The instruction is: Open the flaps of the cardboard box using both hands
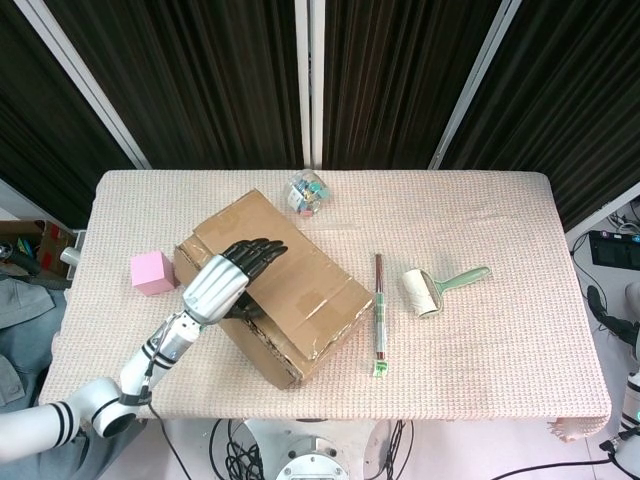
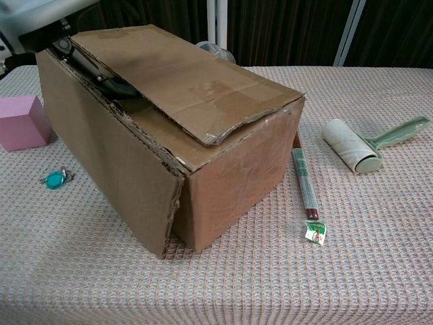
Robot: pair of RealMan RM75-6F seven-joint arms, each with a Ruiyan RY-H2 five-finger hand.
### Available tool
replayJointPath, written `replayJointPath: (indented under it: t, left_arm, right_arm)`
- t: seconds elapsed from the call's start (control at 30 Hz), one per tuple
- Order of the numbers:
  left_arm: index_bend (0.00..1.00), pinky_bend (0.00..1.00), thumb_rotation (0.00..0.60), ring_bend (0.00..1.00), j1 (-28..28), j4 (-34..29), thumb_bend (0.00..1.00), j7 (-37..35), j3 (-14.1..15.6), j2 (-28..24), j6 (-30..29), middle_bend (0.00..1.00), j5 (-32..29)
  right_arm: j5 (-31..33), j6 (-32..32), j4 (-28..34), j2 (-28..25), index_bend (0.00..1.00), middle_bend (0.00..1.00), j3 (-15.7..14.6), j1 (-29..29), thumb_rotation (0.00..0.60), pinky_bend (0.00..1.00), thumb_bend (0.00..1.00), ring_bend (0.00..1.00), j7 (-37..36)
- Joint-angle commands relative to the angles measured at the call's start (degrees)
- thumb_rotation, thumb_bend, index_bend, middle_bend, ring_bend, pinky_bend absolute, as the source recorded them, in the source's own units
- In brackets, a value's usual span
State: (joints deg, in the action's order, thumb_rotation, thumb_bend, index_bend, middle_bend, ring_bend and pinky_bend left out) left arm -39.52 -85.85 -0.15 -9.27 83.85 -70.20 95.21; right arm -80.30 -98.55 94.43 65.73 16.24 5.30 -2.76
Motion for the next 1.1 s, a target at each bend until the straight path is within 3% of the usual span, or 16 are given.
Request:
replayJointPath:
  t: [0.03,0.37,0.6,0.9,1.1]
  left_arm:
    - [0.07,0.23,0.600,0.13,-0.8,1.3,0.00,0.1,0.1,1.0,0.5,0.10,0.3]
    - [0.07,0.23,0.600,0.13,-1.5,5.2,0.00,2.6,-3.3,4.8,-4.7,0.10,-1.0]
    - [0.07,0.23,0.600,0.13,-3.1,5.8,0.00,4.2,-5.2,5.6,-4.7,0.10,-2.4]
    - [0.07,0.23,0.600,0.12,-9.9,11.5,0.00,5.3,-11.3,7.8,-0.9,0.10,-6.1]
    - [0.06,0.23,0.600,0.09,-15.4,19.8,0.00,4.7,-13.9,11.3,-1.0,0.07,-6.1]
  right_arm:
    - [0.5,0.0,-0.4,-0.2,0.00,0.00,0.2,-0.4,0.600,0.00,0.18,0.00,-0.9]
    - [1.1,0.9,-1.2,-0.4,0.00,0.00,0.6,-0.6,0.600,0.00,0.18,0.00,-3.4]
    - [1.2,1.5,-1.8,0.0,0.00,0.00,0.7,-0.5,0.600,0.00,0.18,0.00,-4.6]
    - [1.4,1.2,-1.8,-0.5,0.00,0.00,1.3,-0.8,0.600,0.00,0.18,0.00,-6.0]
    - [2.2,2.0,-2.7,-0.4,0.00,0.00,1.5,-0.9,0.600,0.00,0.18,0.00,-7.5]
